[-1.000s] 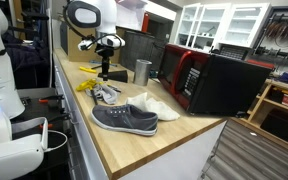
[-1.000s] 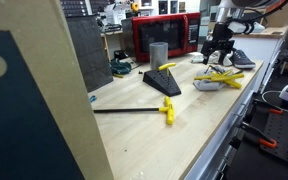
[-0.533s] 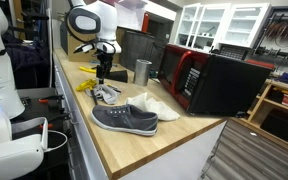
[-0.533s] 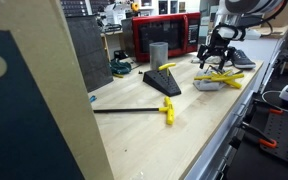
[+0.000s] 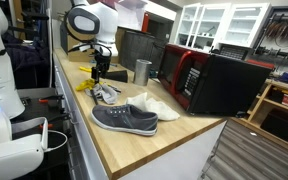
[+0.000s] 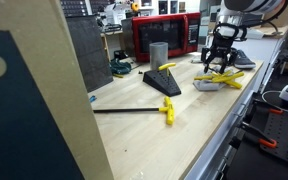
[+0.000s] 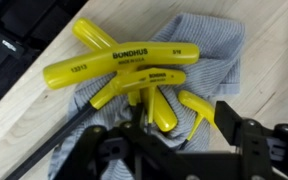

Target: Pick up one yellow and black object and put it in the silver cylindrical container

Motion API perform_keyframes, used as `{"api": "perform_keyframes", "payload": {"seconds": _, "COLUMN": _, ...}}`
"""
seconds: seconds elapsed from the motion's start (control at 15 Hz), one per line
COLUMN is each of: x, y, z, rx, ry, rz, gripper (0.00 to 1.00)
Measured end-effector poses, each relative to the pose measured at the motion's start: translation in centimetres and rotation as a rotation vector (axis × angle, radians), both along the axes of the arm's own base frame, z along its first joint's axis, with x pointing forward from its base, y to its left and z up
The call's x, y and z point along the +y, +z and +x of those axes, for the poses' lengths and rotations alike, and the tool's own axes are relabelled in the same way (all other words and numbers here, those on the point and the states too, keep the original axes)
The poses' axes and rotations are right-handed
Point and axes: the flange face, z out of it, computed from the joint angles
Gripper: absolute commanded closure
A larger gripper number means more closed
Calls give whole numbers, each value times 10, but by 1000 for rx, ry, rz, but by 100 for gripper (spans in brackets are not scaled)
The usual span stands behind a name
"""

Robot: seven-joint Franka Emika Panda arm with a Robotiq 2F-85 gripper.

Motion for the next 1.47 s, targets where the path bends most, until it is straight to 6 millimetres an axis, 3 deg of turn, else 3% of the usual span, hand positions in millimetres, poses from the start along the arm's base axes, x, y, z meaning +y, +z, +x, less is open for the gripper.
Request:
{"api": "perform_keyframes", "payload": {"seconds": 0.33, "x": -6, "y": 4, "z": -9, "rx": 43, "ry": -13, "rz": 31, "gripper": 95}}
{"api": "perform_keyframes", "payload": {"seconds": 0.47, "x": -8, "y": 4, "z": -11, "rx": 57, "ry": -18, "rz": 39, "gripper": 100}}
{"api": "perform_keyframes", "payload": {"seconds": 1.2, "x": -2, "y": 17, "z": -13, "rx": 48, "ry": 7, "rz": 45, "gripper": 100}}
{"api": "perform_keyframes", "payload": {"seconds": 1.27, "x": 0, "y": 20, "z": -12, "rx": 41, "ry": 13, "rz": 43, "gripper": 74}}
{"api": "perform_keyframes", "payload": {"seconds": 1.33, "x": 3, "y": 24, "z": -12, "rx": 34, "ry": 20, "rz": 41, "gripper": 73}}
{"api": "perform_keyframes", "payload": {"seconds": 1.47, "x": 8, "y": 29, "z": -12, "rx": 31, "ry": 46, "rz": 28, "gripper": 59}}
